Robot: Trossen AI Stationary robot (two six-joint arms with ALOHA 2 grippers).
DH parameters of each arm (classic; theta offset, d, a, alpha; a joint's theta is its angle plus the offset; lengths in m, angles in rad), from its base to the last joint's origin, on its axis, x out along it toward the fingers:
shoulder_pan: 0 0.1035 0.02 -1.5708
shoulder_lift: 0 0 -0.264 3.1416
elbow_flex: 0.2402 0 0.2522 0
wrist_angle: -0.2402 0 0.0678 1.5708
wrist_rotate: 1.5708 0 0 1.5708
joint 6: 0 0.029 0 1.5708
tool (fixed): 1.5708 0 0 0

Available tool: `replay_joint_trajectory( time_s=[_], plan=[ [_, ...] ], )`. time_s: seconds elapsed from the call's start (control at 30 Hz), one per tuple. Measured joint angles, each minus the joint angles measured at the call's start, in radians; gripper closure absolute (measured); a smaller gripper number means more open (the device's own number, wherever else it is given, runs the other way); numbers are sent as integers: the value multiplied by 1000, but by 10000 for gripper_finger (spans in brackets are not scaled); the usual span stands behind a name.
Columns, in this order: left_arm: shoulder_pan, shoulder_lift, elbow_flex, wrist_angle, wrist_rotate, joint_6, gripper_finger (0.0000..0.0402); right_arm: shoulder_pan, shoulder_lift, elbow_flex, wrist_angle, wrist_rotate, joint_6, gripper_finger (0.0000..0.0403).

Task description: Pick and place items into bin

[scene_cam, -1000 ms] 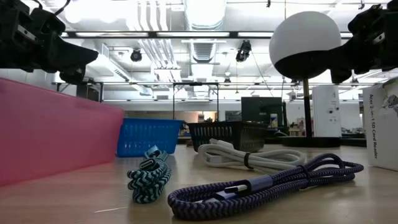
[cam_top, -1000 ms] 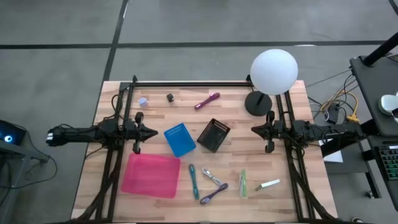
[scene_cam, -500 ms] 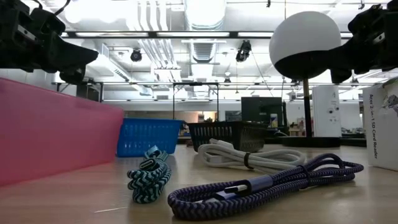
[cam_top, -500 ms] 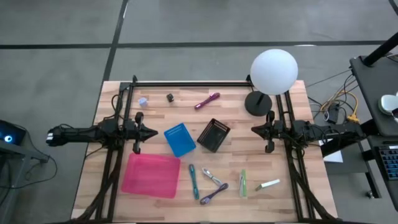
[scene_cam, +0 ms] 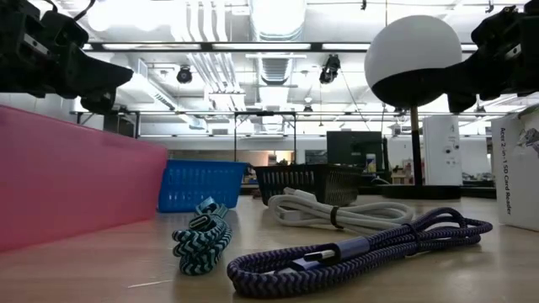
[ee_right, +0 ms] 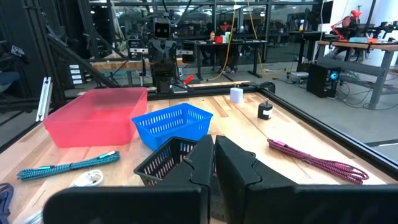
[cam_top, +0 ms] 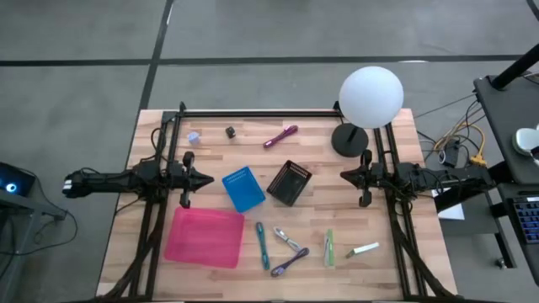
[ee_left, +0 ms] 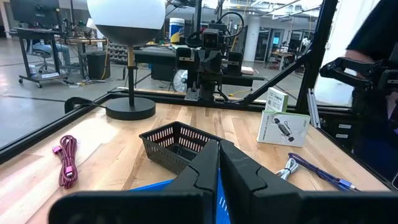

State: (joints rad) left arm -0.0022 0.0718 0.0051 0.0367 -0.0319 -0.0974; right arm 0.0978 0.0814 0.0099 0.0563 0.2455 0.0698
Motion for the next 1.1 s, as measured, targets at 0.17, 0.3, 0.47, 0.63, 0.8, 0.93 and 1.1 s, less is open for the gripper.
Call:
replay_joint_trajectory(
  time_s=[0.17,0.3,0.47,0.63,0.8,0.93,1.1],
  plan=[
    [0,0,0,0,0,0,402,0,0,0,0,0,1,394],
    [0,0,0,0,0,0,402,0,0,0,0,0,0,394],
    [0,0,0,0,0,0,402,0,0,0,0,0,1,394],
    [0,0,0,0,0,0,402,0,0,0,0,0,-2,394],
    [0,0,0,0,0,0,402,0,0,0,0,0,-2,394],
    [0,0,0,0,0,0,402,0,0,0,0,0,-2,394],
    [0,0,0,0,0,0,402,0,0,-1,47,0,-20,394]
  ],
)
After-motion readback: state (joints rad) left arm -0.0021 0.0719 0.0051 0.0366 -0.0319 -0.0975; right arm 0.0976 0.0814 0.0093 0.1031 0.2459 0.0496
